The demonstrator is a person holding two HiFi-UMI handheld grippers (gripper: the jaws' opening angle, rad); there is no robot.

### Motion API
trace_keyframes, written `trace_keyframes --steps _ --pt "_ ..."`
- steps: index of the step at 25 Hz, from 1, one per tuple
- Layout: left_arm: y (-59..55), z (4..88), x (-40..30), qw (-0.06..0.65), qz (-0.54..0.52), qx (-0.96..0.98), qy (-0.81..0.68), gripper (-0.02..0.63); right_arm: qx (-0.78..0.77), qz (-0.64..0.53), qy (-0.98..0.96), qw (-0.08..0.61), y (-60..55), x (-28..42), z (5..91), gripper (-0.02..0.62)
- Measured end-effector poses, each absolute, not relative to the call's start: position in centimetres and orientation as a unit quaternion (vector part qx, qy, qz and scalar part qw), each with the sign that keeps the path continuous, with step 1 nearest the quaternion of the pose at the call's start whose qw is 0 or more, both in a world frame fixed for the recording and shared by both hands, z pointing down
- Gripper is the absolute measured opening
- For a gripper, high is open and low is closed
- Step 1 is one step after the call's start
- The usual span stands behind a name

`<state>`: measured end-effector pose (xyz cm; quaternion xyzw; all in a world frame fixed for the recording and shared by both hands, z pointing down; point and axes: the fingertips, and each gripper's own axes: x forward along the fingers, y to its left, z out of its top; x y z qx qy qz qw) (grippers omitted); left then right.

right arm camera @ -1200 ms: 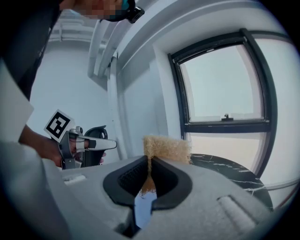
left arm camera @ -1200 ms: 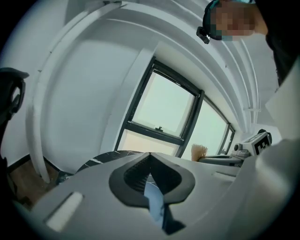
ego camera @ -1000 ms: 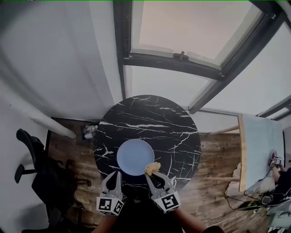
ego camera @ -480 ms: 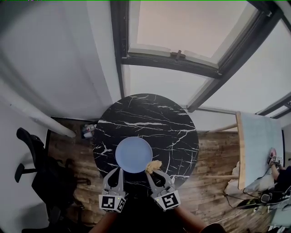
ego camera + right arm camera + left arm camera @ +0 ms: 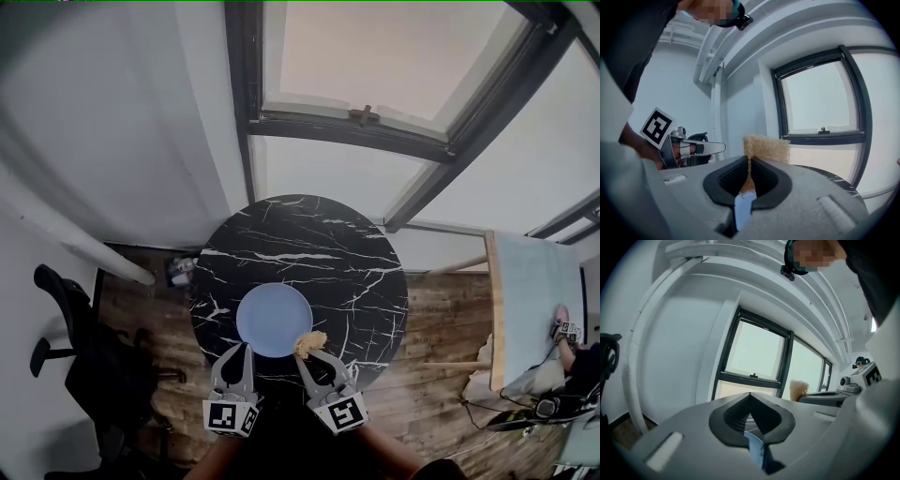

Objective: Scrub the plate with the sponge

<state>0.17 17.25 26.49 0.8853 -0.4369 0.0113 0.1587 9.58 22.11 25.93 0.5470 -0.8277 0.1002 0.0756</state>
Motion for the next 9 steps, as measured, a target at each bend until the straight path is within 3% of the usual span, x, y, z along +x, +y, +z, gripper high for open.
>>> trace_keyframes --steps 9 --pt "17.69 26.33 0.41 0.16 0.018 0.889 -0.429 0.0 0.56 0.098 -0.82 0.075 22.28 9.94 25.98 0.021"
